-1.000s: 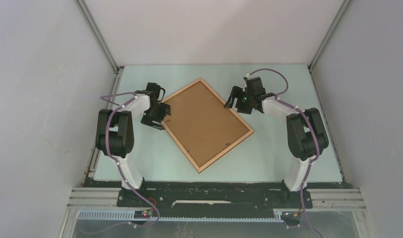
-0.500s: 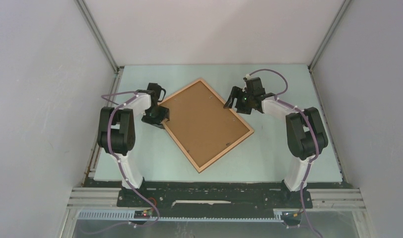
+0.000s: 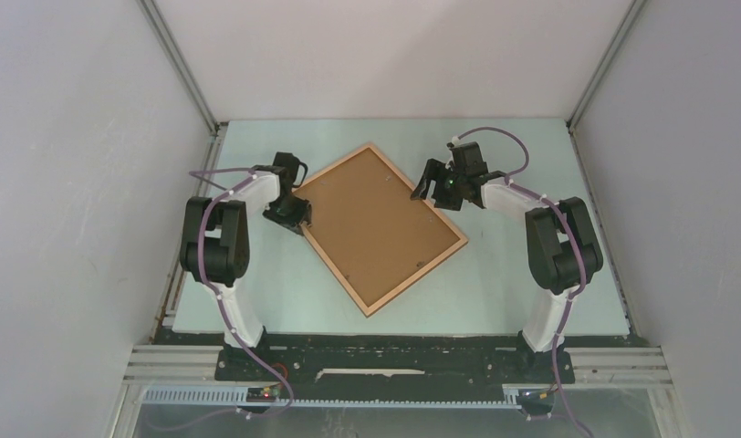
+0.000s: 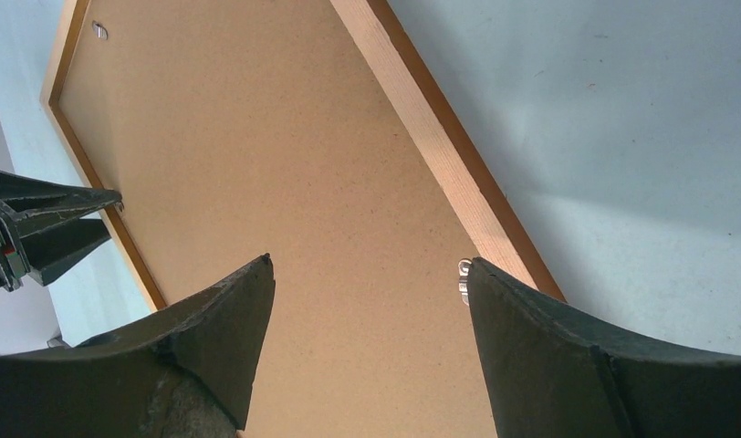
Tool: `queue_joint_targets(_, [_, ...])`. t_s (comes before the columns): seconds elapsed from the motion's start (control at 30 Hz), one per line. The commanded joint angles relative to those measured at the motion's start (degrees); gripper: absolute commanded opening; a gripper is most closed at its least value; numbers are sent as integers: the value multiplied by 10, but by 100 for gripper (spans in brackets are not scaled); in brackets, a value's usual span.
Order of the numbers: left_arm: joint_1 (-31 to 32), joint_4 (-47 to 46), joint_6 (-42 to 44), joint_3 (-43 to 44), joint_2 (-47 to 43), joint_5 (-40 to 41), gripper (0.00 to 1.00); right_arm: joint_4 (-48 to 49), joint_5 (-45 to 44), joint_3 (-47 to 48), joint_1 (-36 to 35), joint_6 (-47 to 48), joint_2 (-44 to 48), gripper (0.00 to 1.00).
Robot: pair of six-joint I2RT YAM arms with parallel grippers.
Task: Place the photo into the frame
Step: Install the photo frame at the center of the board.
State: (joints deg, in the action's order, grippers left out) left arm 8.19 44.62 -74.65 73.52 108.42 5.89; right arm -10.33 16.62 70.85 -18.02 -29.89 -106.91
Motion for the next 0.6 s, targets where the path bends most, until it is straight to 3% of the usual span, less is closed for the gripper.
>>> queue_joint_targets(0.0, [3, -45, 53, -19, -9, 12, 25, 15, 1, -3, 4, 0, 0, 84])
queue_joint_targets(0.1, [1, -61, 115, -20, -12, 29, 9, 15, 1, -3, 4, -1, 0, 84])
queue_joint_targets(0.2, [-3, -82, 196, -23, -12, 35, 1, 15, 1, -3, 4, -1, 0, 84])
queue_joint_targets(0.47, [-13, -146, 345, -52, -25, -44, 0, 15, 3, -3, 5, 0, 0, 84])
queue_joint_targets(0.57, [-13, -196, 370, -96, -80, -31, 10, 15, 3, -2, 5, -1, 0, 84])
